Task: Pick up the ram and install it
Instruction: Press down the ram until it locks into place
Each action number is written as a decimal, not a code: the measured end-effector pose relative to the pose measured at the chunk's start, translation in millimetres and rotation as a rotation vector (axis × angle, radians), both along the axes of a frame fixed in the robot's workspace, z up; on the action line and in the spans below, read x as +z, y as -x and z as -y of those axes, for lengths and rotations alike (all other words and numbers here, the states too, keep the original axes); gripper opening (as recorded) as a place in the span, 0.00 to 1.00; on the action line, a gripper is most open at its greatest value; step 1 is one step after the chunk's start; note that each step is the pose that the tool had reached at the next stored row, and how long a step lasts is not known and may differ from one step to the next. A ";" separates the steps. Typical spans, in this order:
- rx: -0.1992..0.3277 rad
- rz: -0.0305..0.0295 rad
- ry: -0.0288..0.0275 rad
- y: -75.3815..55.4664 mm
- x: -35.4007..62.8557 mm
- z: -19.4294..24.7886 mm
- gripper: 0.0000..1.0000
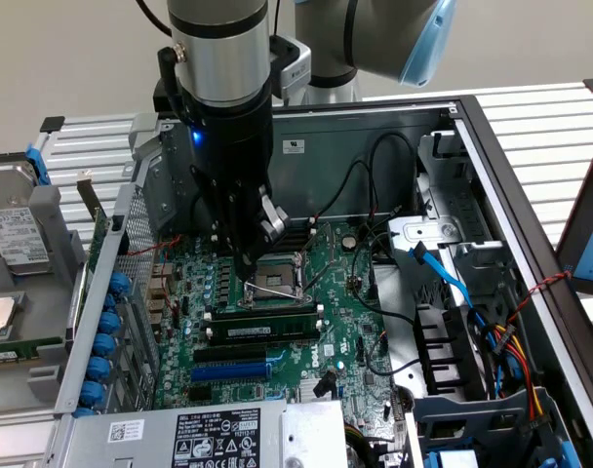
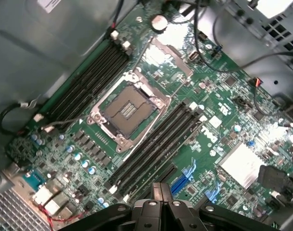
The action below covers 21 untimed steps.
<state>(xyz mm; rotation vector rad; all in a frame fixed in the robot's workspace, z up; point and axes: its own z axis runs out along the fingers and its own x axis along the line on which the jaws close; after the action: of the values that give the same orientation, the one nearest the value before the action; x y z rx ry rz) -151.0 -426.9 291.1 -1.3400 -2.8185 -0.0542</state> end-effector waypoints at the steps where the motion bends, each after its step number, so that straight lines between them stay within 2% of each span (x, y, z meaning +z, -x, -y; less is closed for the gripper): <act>1: -0.014 0.0000 0.0004 0.0 0.0 0.0 0.11; 21: -0.293 0.0000 0.0101 0.0 -0.7 0.0 0.11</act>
<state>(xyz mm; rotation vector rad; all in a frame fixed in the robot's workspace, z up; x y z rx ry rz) -151.0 -426.9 290.3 -1.7428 -2.6007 -0.0441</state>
